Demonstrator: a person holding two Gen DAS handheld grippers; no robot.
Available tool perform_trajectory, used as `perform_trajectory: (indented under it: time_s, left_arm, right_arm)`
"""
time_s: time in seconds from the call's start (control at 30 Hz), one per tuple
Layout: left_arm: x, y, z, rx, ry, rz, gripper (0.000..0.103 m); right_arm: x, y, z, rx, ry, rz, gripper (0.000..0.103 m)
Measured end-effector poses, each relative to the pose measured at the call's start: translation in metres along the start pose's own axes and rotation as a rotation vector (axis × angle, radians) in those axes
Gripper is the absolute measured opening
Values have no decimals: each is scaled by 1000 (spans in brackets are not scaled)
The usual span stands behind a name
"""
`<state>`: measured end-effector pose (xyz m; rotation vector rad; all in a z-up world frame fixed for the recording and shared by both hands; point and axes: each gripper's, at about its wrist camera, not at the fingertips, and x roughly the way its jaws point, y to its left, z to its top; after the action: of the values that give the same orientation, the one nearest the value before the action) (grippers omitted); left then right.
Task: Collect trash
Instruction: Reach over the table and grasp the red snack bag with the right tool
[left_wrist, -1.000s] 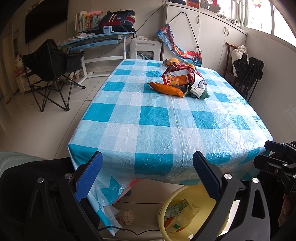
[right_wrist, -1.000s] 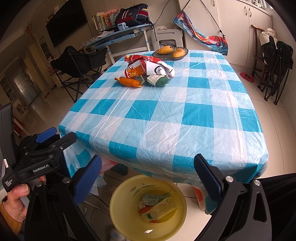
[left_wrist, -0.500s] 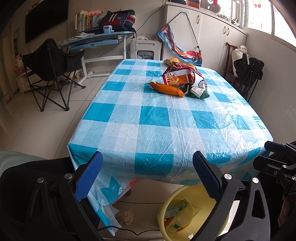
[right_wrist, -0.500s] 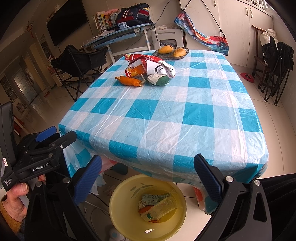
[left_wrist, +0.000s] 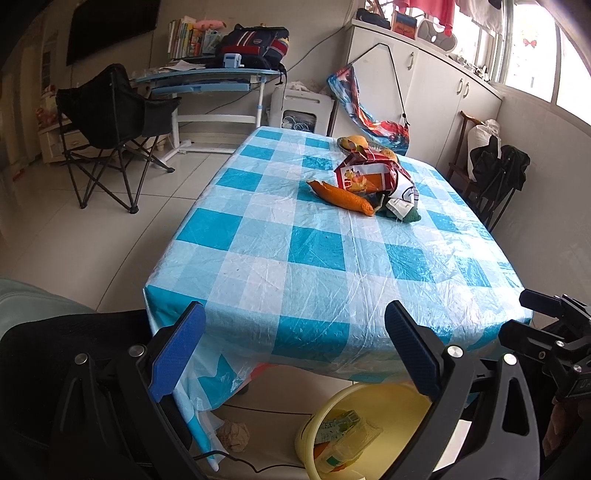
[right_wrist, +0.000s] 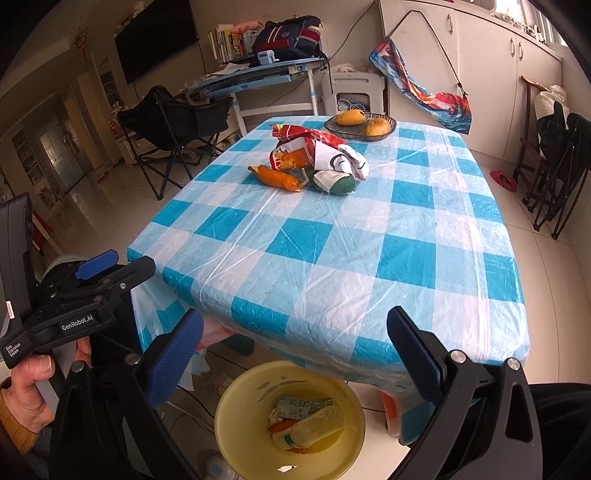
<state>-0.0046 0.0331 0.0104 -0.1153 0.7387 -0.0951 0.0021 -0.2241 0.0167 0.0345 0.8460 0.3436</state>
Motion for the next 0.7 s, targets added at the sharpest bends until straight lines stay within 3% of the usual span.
perform_trajectory:
  time_s: [0.23,0.5,0.7]
  left_arm:
    - [2,5,16,-53,-28,-7,94]
    - [26,1,30,-39,26,3,94]
    - [32,0,32,-36,36,17,94]
  right_arm:
    - [22,-1,45,-120,-21,-14,95]
    - [70,-6,110,-219,-36,-55,95]
    - [95,-6,133,-264,-18,-42,95]
